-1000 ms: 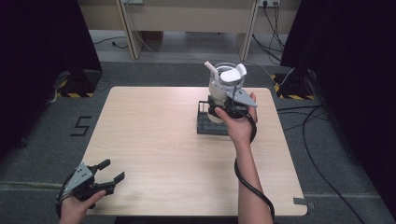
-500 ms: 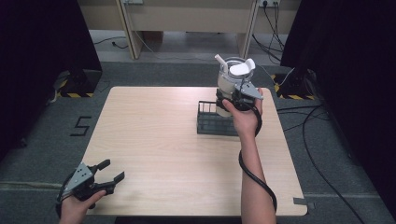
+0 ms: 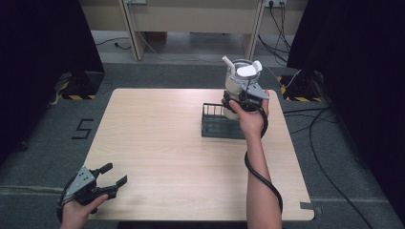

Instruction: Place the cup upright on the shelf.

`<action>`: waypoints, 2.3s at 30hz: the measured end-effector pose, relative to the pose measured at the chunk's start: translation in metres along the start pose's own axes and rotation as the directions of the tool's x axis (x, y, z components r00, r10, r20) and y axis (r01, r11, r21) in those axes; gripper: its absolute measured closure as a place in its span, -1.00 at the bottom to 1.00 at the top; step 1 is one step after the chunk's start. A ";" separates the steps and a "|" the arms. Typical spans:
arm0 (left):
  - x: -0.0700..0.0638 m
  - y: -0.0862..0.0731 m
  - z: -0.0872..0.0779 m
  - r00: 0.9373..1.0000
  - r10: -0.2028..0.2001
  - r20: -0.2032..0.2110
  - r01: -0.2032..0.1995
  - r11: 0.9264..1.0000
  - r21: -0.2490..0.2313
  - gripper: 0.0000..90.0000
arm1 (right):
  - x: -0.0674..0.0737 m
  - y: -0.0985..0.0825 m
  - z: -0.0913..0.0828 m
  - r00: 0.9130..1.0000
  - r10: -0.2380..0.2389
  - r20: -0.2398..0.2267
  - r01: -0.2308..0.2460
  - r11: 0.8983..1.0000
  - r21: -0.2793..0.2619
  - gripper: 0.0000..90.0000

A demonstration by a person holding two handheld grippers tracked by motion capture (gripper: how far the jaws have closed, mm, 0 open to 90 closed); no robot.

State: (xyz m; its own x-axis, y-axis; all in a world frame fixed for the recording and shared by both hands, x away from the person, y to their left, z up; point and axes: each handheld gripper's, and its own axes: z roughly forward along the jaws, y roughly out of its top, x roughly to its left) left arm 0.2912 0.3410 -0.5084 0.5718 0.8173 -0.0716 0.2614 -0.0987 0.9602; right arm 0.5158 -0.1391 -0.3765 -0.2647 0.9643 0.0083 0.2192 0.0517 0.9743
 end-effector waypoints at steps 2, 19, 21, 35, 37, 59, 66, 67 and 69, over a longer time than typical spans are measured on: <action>0.000 0.000 0.000 1.000 -0.001 0.000 0.001 1.000 0.000 -0.59 | -0.001 -0.003 0.002 1.000 0.010 0.000 -0.010 1.000 0.006 -0.76; 0.000 0.000 0.000 1.000 0.000 0.001 0.000 1.000 0.001 -0.59 | -0.005 -0.027 0.014 1.000 0.015 0.016 -0.016 0.998 0.058 -0.76; 0.000 0.000 0.000 1.000 -0.001 0.001 0.001 1.000 0.001 -0.59 | -0.005 -0.030 0.016 1.000 0.018 0.020 -0.019 0.997 0.071 -0.76; 0.000 0.000 0.000 1.000 0.002 0.001 -0.002 1.000 0.000 -0.59 | -0.004 -0.046 0.023 0.999 0.015 0.039 -0.018 0.996 0.086 -0.76; 0.000 0.000 0.000 1.000 0.002 0.002 -0.002 1.000 0.001 -0.59 | -0.003 -0.046 0.023 0.999 0.017 0.041 -0.021 0.996 0.087 -0.76; -0.001 0.000 0.000 1.000 0.008 0.004 -0.008 1.000 0.001 -0.59 | 0.003 -0.058 0.019 0.998 -0.006 0.063 0.003 0.999 0.042 -0.84; -0.001 0.000 0.000 1.000 0.010 0.004 -0.010 1.000 0.000 -0.59 | 0.004 -0.061 0.012 0.997 -0.005 0.072 0.002 0.999 0.040 -0.84; -0.001 0.000 0.000 1.000 0.010 0.004 -0.010 1.000 0.001 -0.59 | 0.004 -0.061 0.011 0.997 -0.008 0.073 0.005 0.999 0.040 -0.83; -0.001 0.000 0.000 1.000 0.011 0.004 -0.011 1.000 0.001 -0.59 | 0.004 -0.061 0.010 0.997 -0.010 0.074 0.007 0.999 0.040 -0.83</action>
State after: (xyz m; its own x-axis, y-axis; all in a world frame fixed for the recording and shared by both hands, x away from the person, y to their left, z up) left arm 0.2906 0.3400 -0.5081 0.5775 0.8140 -0.0621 0.2561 -0.1084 0.9606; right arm 0.5109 -0.1355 -0.4384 -0.1967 0.9803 -0.0183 0.2547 0.0691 0.9646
